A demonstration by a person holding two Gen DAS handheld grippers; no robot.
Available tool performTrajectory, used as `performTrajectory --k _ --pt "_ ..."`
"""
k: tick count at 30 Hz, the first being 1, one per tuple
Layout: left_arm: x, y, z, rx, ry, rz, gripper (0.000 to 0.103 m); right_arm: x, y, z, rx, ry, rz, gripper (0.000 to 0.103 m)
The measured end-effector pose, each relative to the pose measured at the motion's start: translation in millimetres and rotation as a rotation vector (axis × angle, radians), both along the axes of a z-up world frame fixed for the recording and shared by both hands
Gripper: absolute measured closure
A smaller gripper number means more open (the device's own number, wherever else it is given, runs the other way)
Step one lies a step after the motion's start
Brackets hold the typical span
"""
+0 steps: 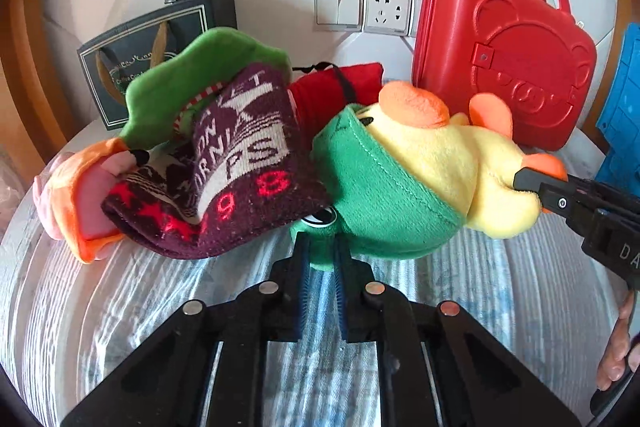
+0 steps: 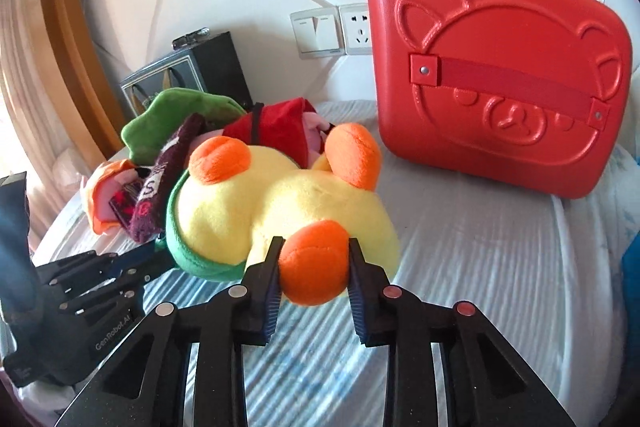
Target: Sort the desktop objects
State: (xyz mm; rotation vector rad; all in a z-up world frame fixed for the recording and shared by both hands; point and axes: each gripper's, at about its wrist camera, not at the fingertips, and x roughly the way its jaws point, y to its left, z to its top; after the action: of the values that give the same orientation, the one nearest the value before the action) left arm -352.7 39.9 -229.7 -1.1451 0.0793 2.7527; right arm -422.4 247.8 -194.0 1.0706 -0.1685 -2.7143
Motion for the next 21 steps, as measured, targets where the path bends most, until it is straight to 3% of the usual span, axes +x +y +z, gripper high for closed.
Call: performTrajectory --k 2,5,8,12,16,21 --pt "12.7 2.2 12.8 0.003 0.024 -0.007 0.103 14.6 2.5 9.5 -0.001 0.02 -0.004 0.075" --pt "37.1 12.8 37.2 -0.009 0.068 -0.024 0.103 42.3 1.5 26.3 0.004 0.052 0.007 0.076" --pt "46.8 18.5 52.1 0.005 0.056 -0.011 0.103 70.5 -6.1 40.3 0.036 0.065 0.016 0.076" --pt "69.0 5.6 46.3 0.053 -0.064 -0.012 0.102 109.2 10.6 37.5 -0.023 -0.012 -0.027 0.076" --pt "88.3 10.7 18.4 0.027 -0.171 -0.058 0.102 139.8 37.1 9.5 -0.077 -0.127 -0.108 0.076" --pt "92.5 21.5 -8.8 0.133 -0.319 -0.146 0.102 154.2 52.2 -7.5 -0.119 -0.164 -0.15 0.075"
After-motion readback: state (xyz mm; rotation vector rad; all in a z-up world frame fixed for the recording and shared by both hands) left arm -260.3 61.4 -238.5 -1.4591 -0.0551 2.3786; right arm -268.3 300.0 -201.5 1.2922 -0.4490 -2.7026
